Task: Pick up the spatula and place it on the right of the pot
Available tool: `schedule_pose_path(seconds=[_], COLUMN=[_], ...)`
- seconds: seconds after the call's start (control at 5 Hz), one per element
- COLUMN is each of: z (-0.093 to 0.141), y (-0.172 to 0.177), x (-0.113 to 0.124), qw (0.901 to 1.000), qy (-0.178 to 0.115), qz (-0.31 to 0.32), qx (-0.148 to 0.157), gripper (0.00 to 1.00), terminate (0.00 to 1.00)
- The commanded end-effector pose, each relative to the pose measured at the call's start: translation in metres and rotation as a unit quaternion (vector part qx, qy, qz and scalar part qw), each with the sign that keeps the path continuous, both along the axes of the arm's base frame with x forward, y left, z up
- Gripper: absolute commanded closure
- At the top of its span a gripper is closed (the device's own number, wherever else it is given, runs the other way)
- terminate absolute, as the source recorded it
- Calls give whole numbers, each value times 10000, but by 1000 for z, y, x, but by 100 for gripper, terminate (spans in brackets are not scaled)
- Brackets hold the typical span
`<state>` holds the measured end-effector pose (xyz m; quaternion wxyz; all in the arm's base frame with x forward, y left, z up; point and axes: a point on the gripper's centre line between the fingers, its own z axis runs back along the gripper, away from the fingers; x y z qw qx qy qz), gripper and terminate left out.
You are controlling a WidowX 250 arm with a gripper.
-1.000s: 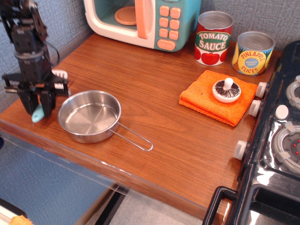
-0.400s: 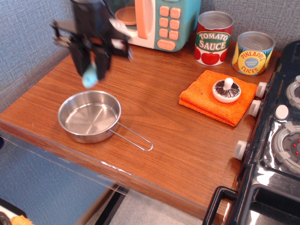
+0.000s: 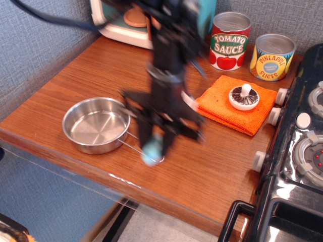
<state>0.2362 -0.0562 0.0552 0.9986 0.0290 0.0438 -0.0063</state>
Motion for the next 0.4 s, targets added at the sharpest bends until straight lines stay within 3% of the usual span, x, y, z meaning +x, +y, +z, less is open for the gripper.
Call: schedule_pose_path(seconds=[0.0, 0.2], z=[-14, -24], y=[-62, -62], x=[-26, -20], qw=[9972, 9977], qy=[-13, -11], qz=[-722, -622], qx=[195, 263], gripper=[100, 100], terminate=[0, 0])
